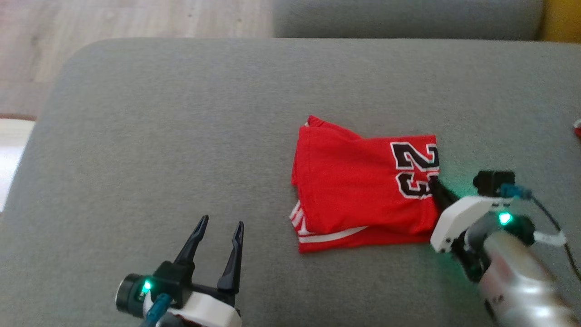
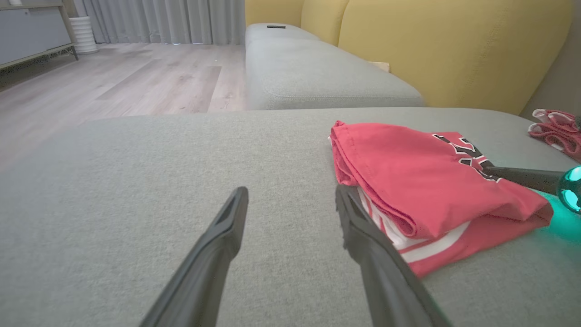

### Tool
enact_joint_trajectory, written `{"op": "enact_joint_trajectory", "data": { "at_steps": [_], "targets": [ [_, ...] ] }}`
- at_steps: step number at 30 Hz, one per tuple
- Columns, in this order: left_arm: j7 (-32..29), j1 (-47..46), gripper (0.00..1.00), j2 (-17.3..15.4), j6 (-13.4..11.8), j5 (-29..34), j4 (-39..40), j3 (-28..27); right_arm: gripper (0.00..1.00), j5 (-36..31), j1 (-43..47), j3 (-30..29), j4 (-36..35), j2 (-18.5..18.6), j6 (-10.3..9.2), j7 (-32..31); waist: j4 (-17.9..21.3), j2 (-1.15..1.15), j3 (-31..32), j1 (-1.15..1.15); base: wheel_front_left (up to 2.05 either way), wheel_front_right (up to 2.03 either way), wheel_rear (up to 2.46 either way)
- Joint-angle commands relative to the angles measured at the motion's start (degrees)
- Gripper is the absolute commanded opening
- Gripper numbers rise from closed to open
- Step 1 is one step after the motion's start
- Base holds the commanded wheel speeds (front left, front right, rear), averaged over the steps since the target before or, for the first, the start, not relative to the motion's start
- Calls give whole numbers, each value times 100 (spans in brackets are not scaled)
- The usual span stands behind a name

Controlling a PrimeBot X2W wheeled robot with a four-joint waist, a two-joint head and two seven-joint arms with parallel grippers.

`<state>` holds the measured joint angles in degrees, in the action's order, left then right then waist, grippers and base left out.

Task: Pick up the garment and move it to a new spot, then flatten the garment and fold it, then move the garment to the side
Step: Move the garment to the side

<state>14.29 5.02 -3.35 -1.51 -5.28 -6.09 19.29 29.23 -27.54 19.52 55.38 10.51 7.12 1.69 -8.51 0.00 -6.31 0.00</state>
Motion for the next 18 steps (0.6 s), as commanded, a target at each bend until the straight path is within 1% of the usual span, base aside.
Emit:
{"op": "enact_joint_trajectory", "data": {
  "at_steps": [1, 6, 12, 16, 18],
  "targets": [
    [71, -293, 100, 46, -2, -37, 233, -208, 0, -37, -309, 126, -63, 262, 36, 141, 246, 0, -140, 0, 0, 0, 0],
    [71, -385, 100, 46, 27, -8, 351, -230, 0, -396, -907, 362, -106, 797, 36, 261, 798, 0, -393, 0, 0, 0, 0],
    [71, -548, 100, 47, 117, 88, 442, -228, 0, -764, -1675, 348, -169, 1407, 36, 197, 1415, 0, -709, 0, 0, 0, 0],
    [71, -675, 100, 32, 171, 168, 474, -275, 0, -992, -2142, 221, -242, 1700, 36, 100, 1726, 0, -920, 0, 0, 0, 0],
    [71, -710, 100, 23, 189, 188, 481, -283, 0, -1052, -2249, 168, -260, 1763, 36, 75, 1779, 0, -961, 0, 0, 0, 0]
  ]
}}
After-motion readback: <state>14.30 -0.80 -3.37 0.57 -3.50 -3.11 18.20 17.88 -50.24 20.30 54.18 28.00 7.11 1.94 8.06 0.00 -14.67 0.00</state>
